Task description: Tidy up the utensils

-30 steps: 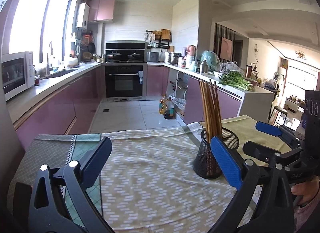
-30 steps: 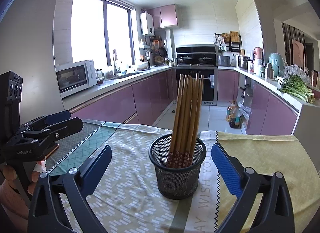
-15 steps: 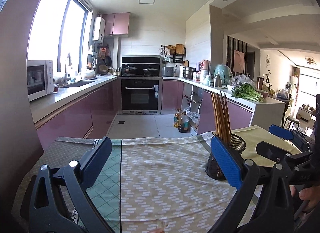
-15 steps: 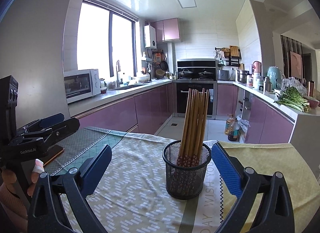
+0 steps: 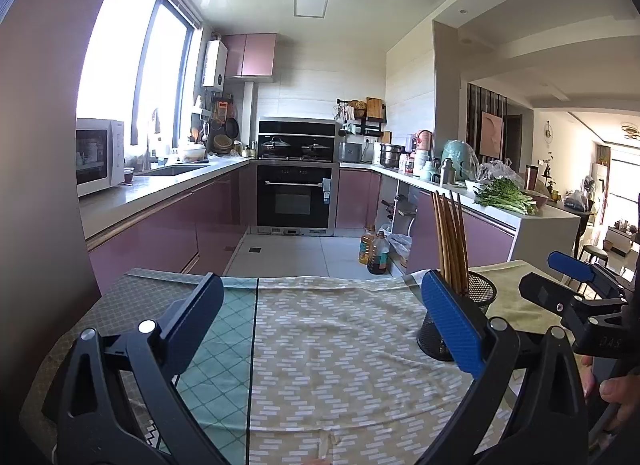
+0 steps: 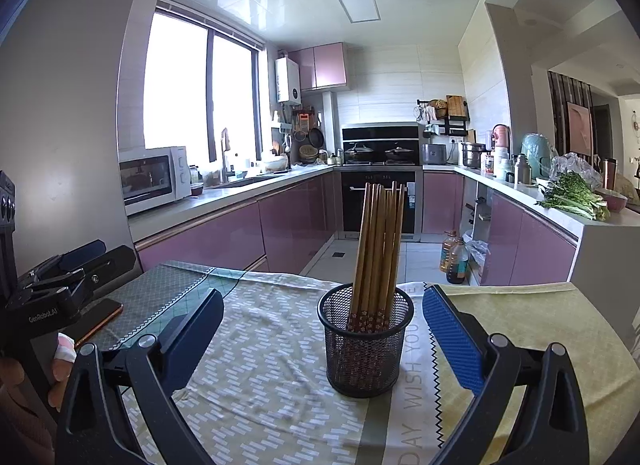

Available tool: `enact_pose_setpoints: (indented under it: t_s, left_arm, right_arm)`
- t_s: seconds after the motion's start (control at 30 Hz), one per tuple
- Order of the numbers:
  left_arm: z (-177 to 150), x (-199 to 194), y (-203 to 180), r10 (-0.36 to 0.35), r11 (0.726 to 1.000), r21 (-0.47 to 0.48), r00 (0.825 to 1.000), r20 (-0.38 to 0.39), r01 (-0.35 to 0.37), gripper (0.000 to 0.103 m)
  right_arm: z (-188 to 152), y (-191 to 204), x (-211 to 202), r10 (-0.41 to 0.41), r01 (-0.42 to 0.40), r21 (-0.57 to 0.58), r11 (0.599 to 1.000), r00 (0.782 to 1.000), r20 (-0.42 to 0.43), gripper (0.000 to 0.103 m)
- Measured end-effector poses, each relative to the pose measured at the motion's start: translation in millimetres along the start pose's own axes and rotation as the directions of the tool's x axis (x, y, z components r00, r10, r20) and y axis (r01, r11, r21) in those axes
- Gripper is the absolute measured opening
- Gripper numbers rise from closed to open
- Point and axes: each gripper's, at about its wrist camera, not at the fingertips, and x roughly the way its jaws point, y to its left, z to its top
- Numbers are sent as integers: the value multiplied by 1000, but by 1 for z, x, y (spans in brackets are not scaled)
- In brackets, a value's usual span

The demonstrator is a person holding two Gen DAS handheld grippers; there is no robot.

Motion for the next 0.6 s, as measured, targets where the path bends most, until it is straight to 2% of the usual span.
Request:
enact_pose_setpoints:
  t_s: [0.6]
  left_arm:
    - [0, -5, -4, 18, 1000, -4, 1000, 19, -18, 97]
  right_arm:
    - [0, -2, -4, -51, 50, 11, 999, 998, 25, 96]
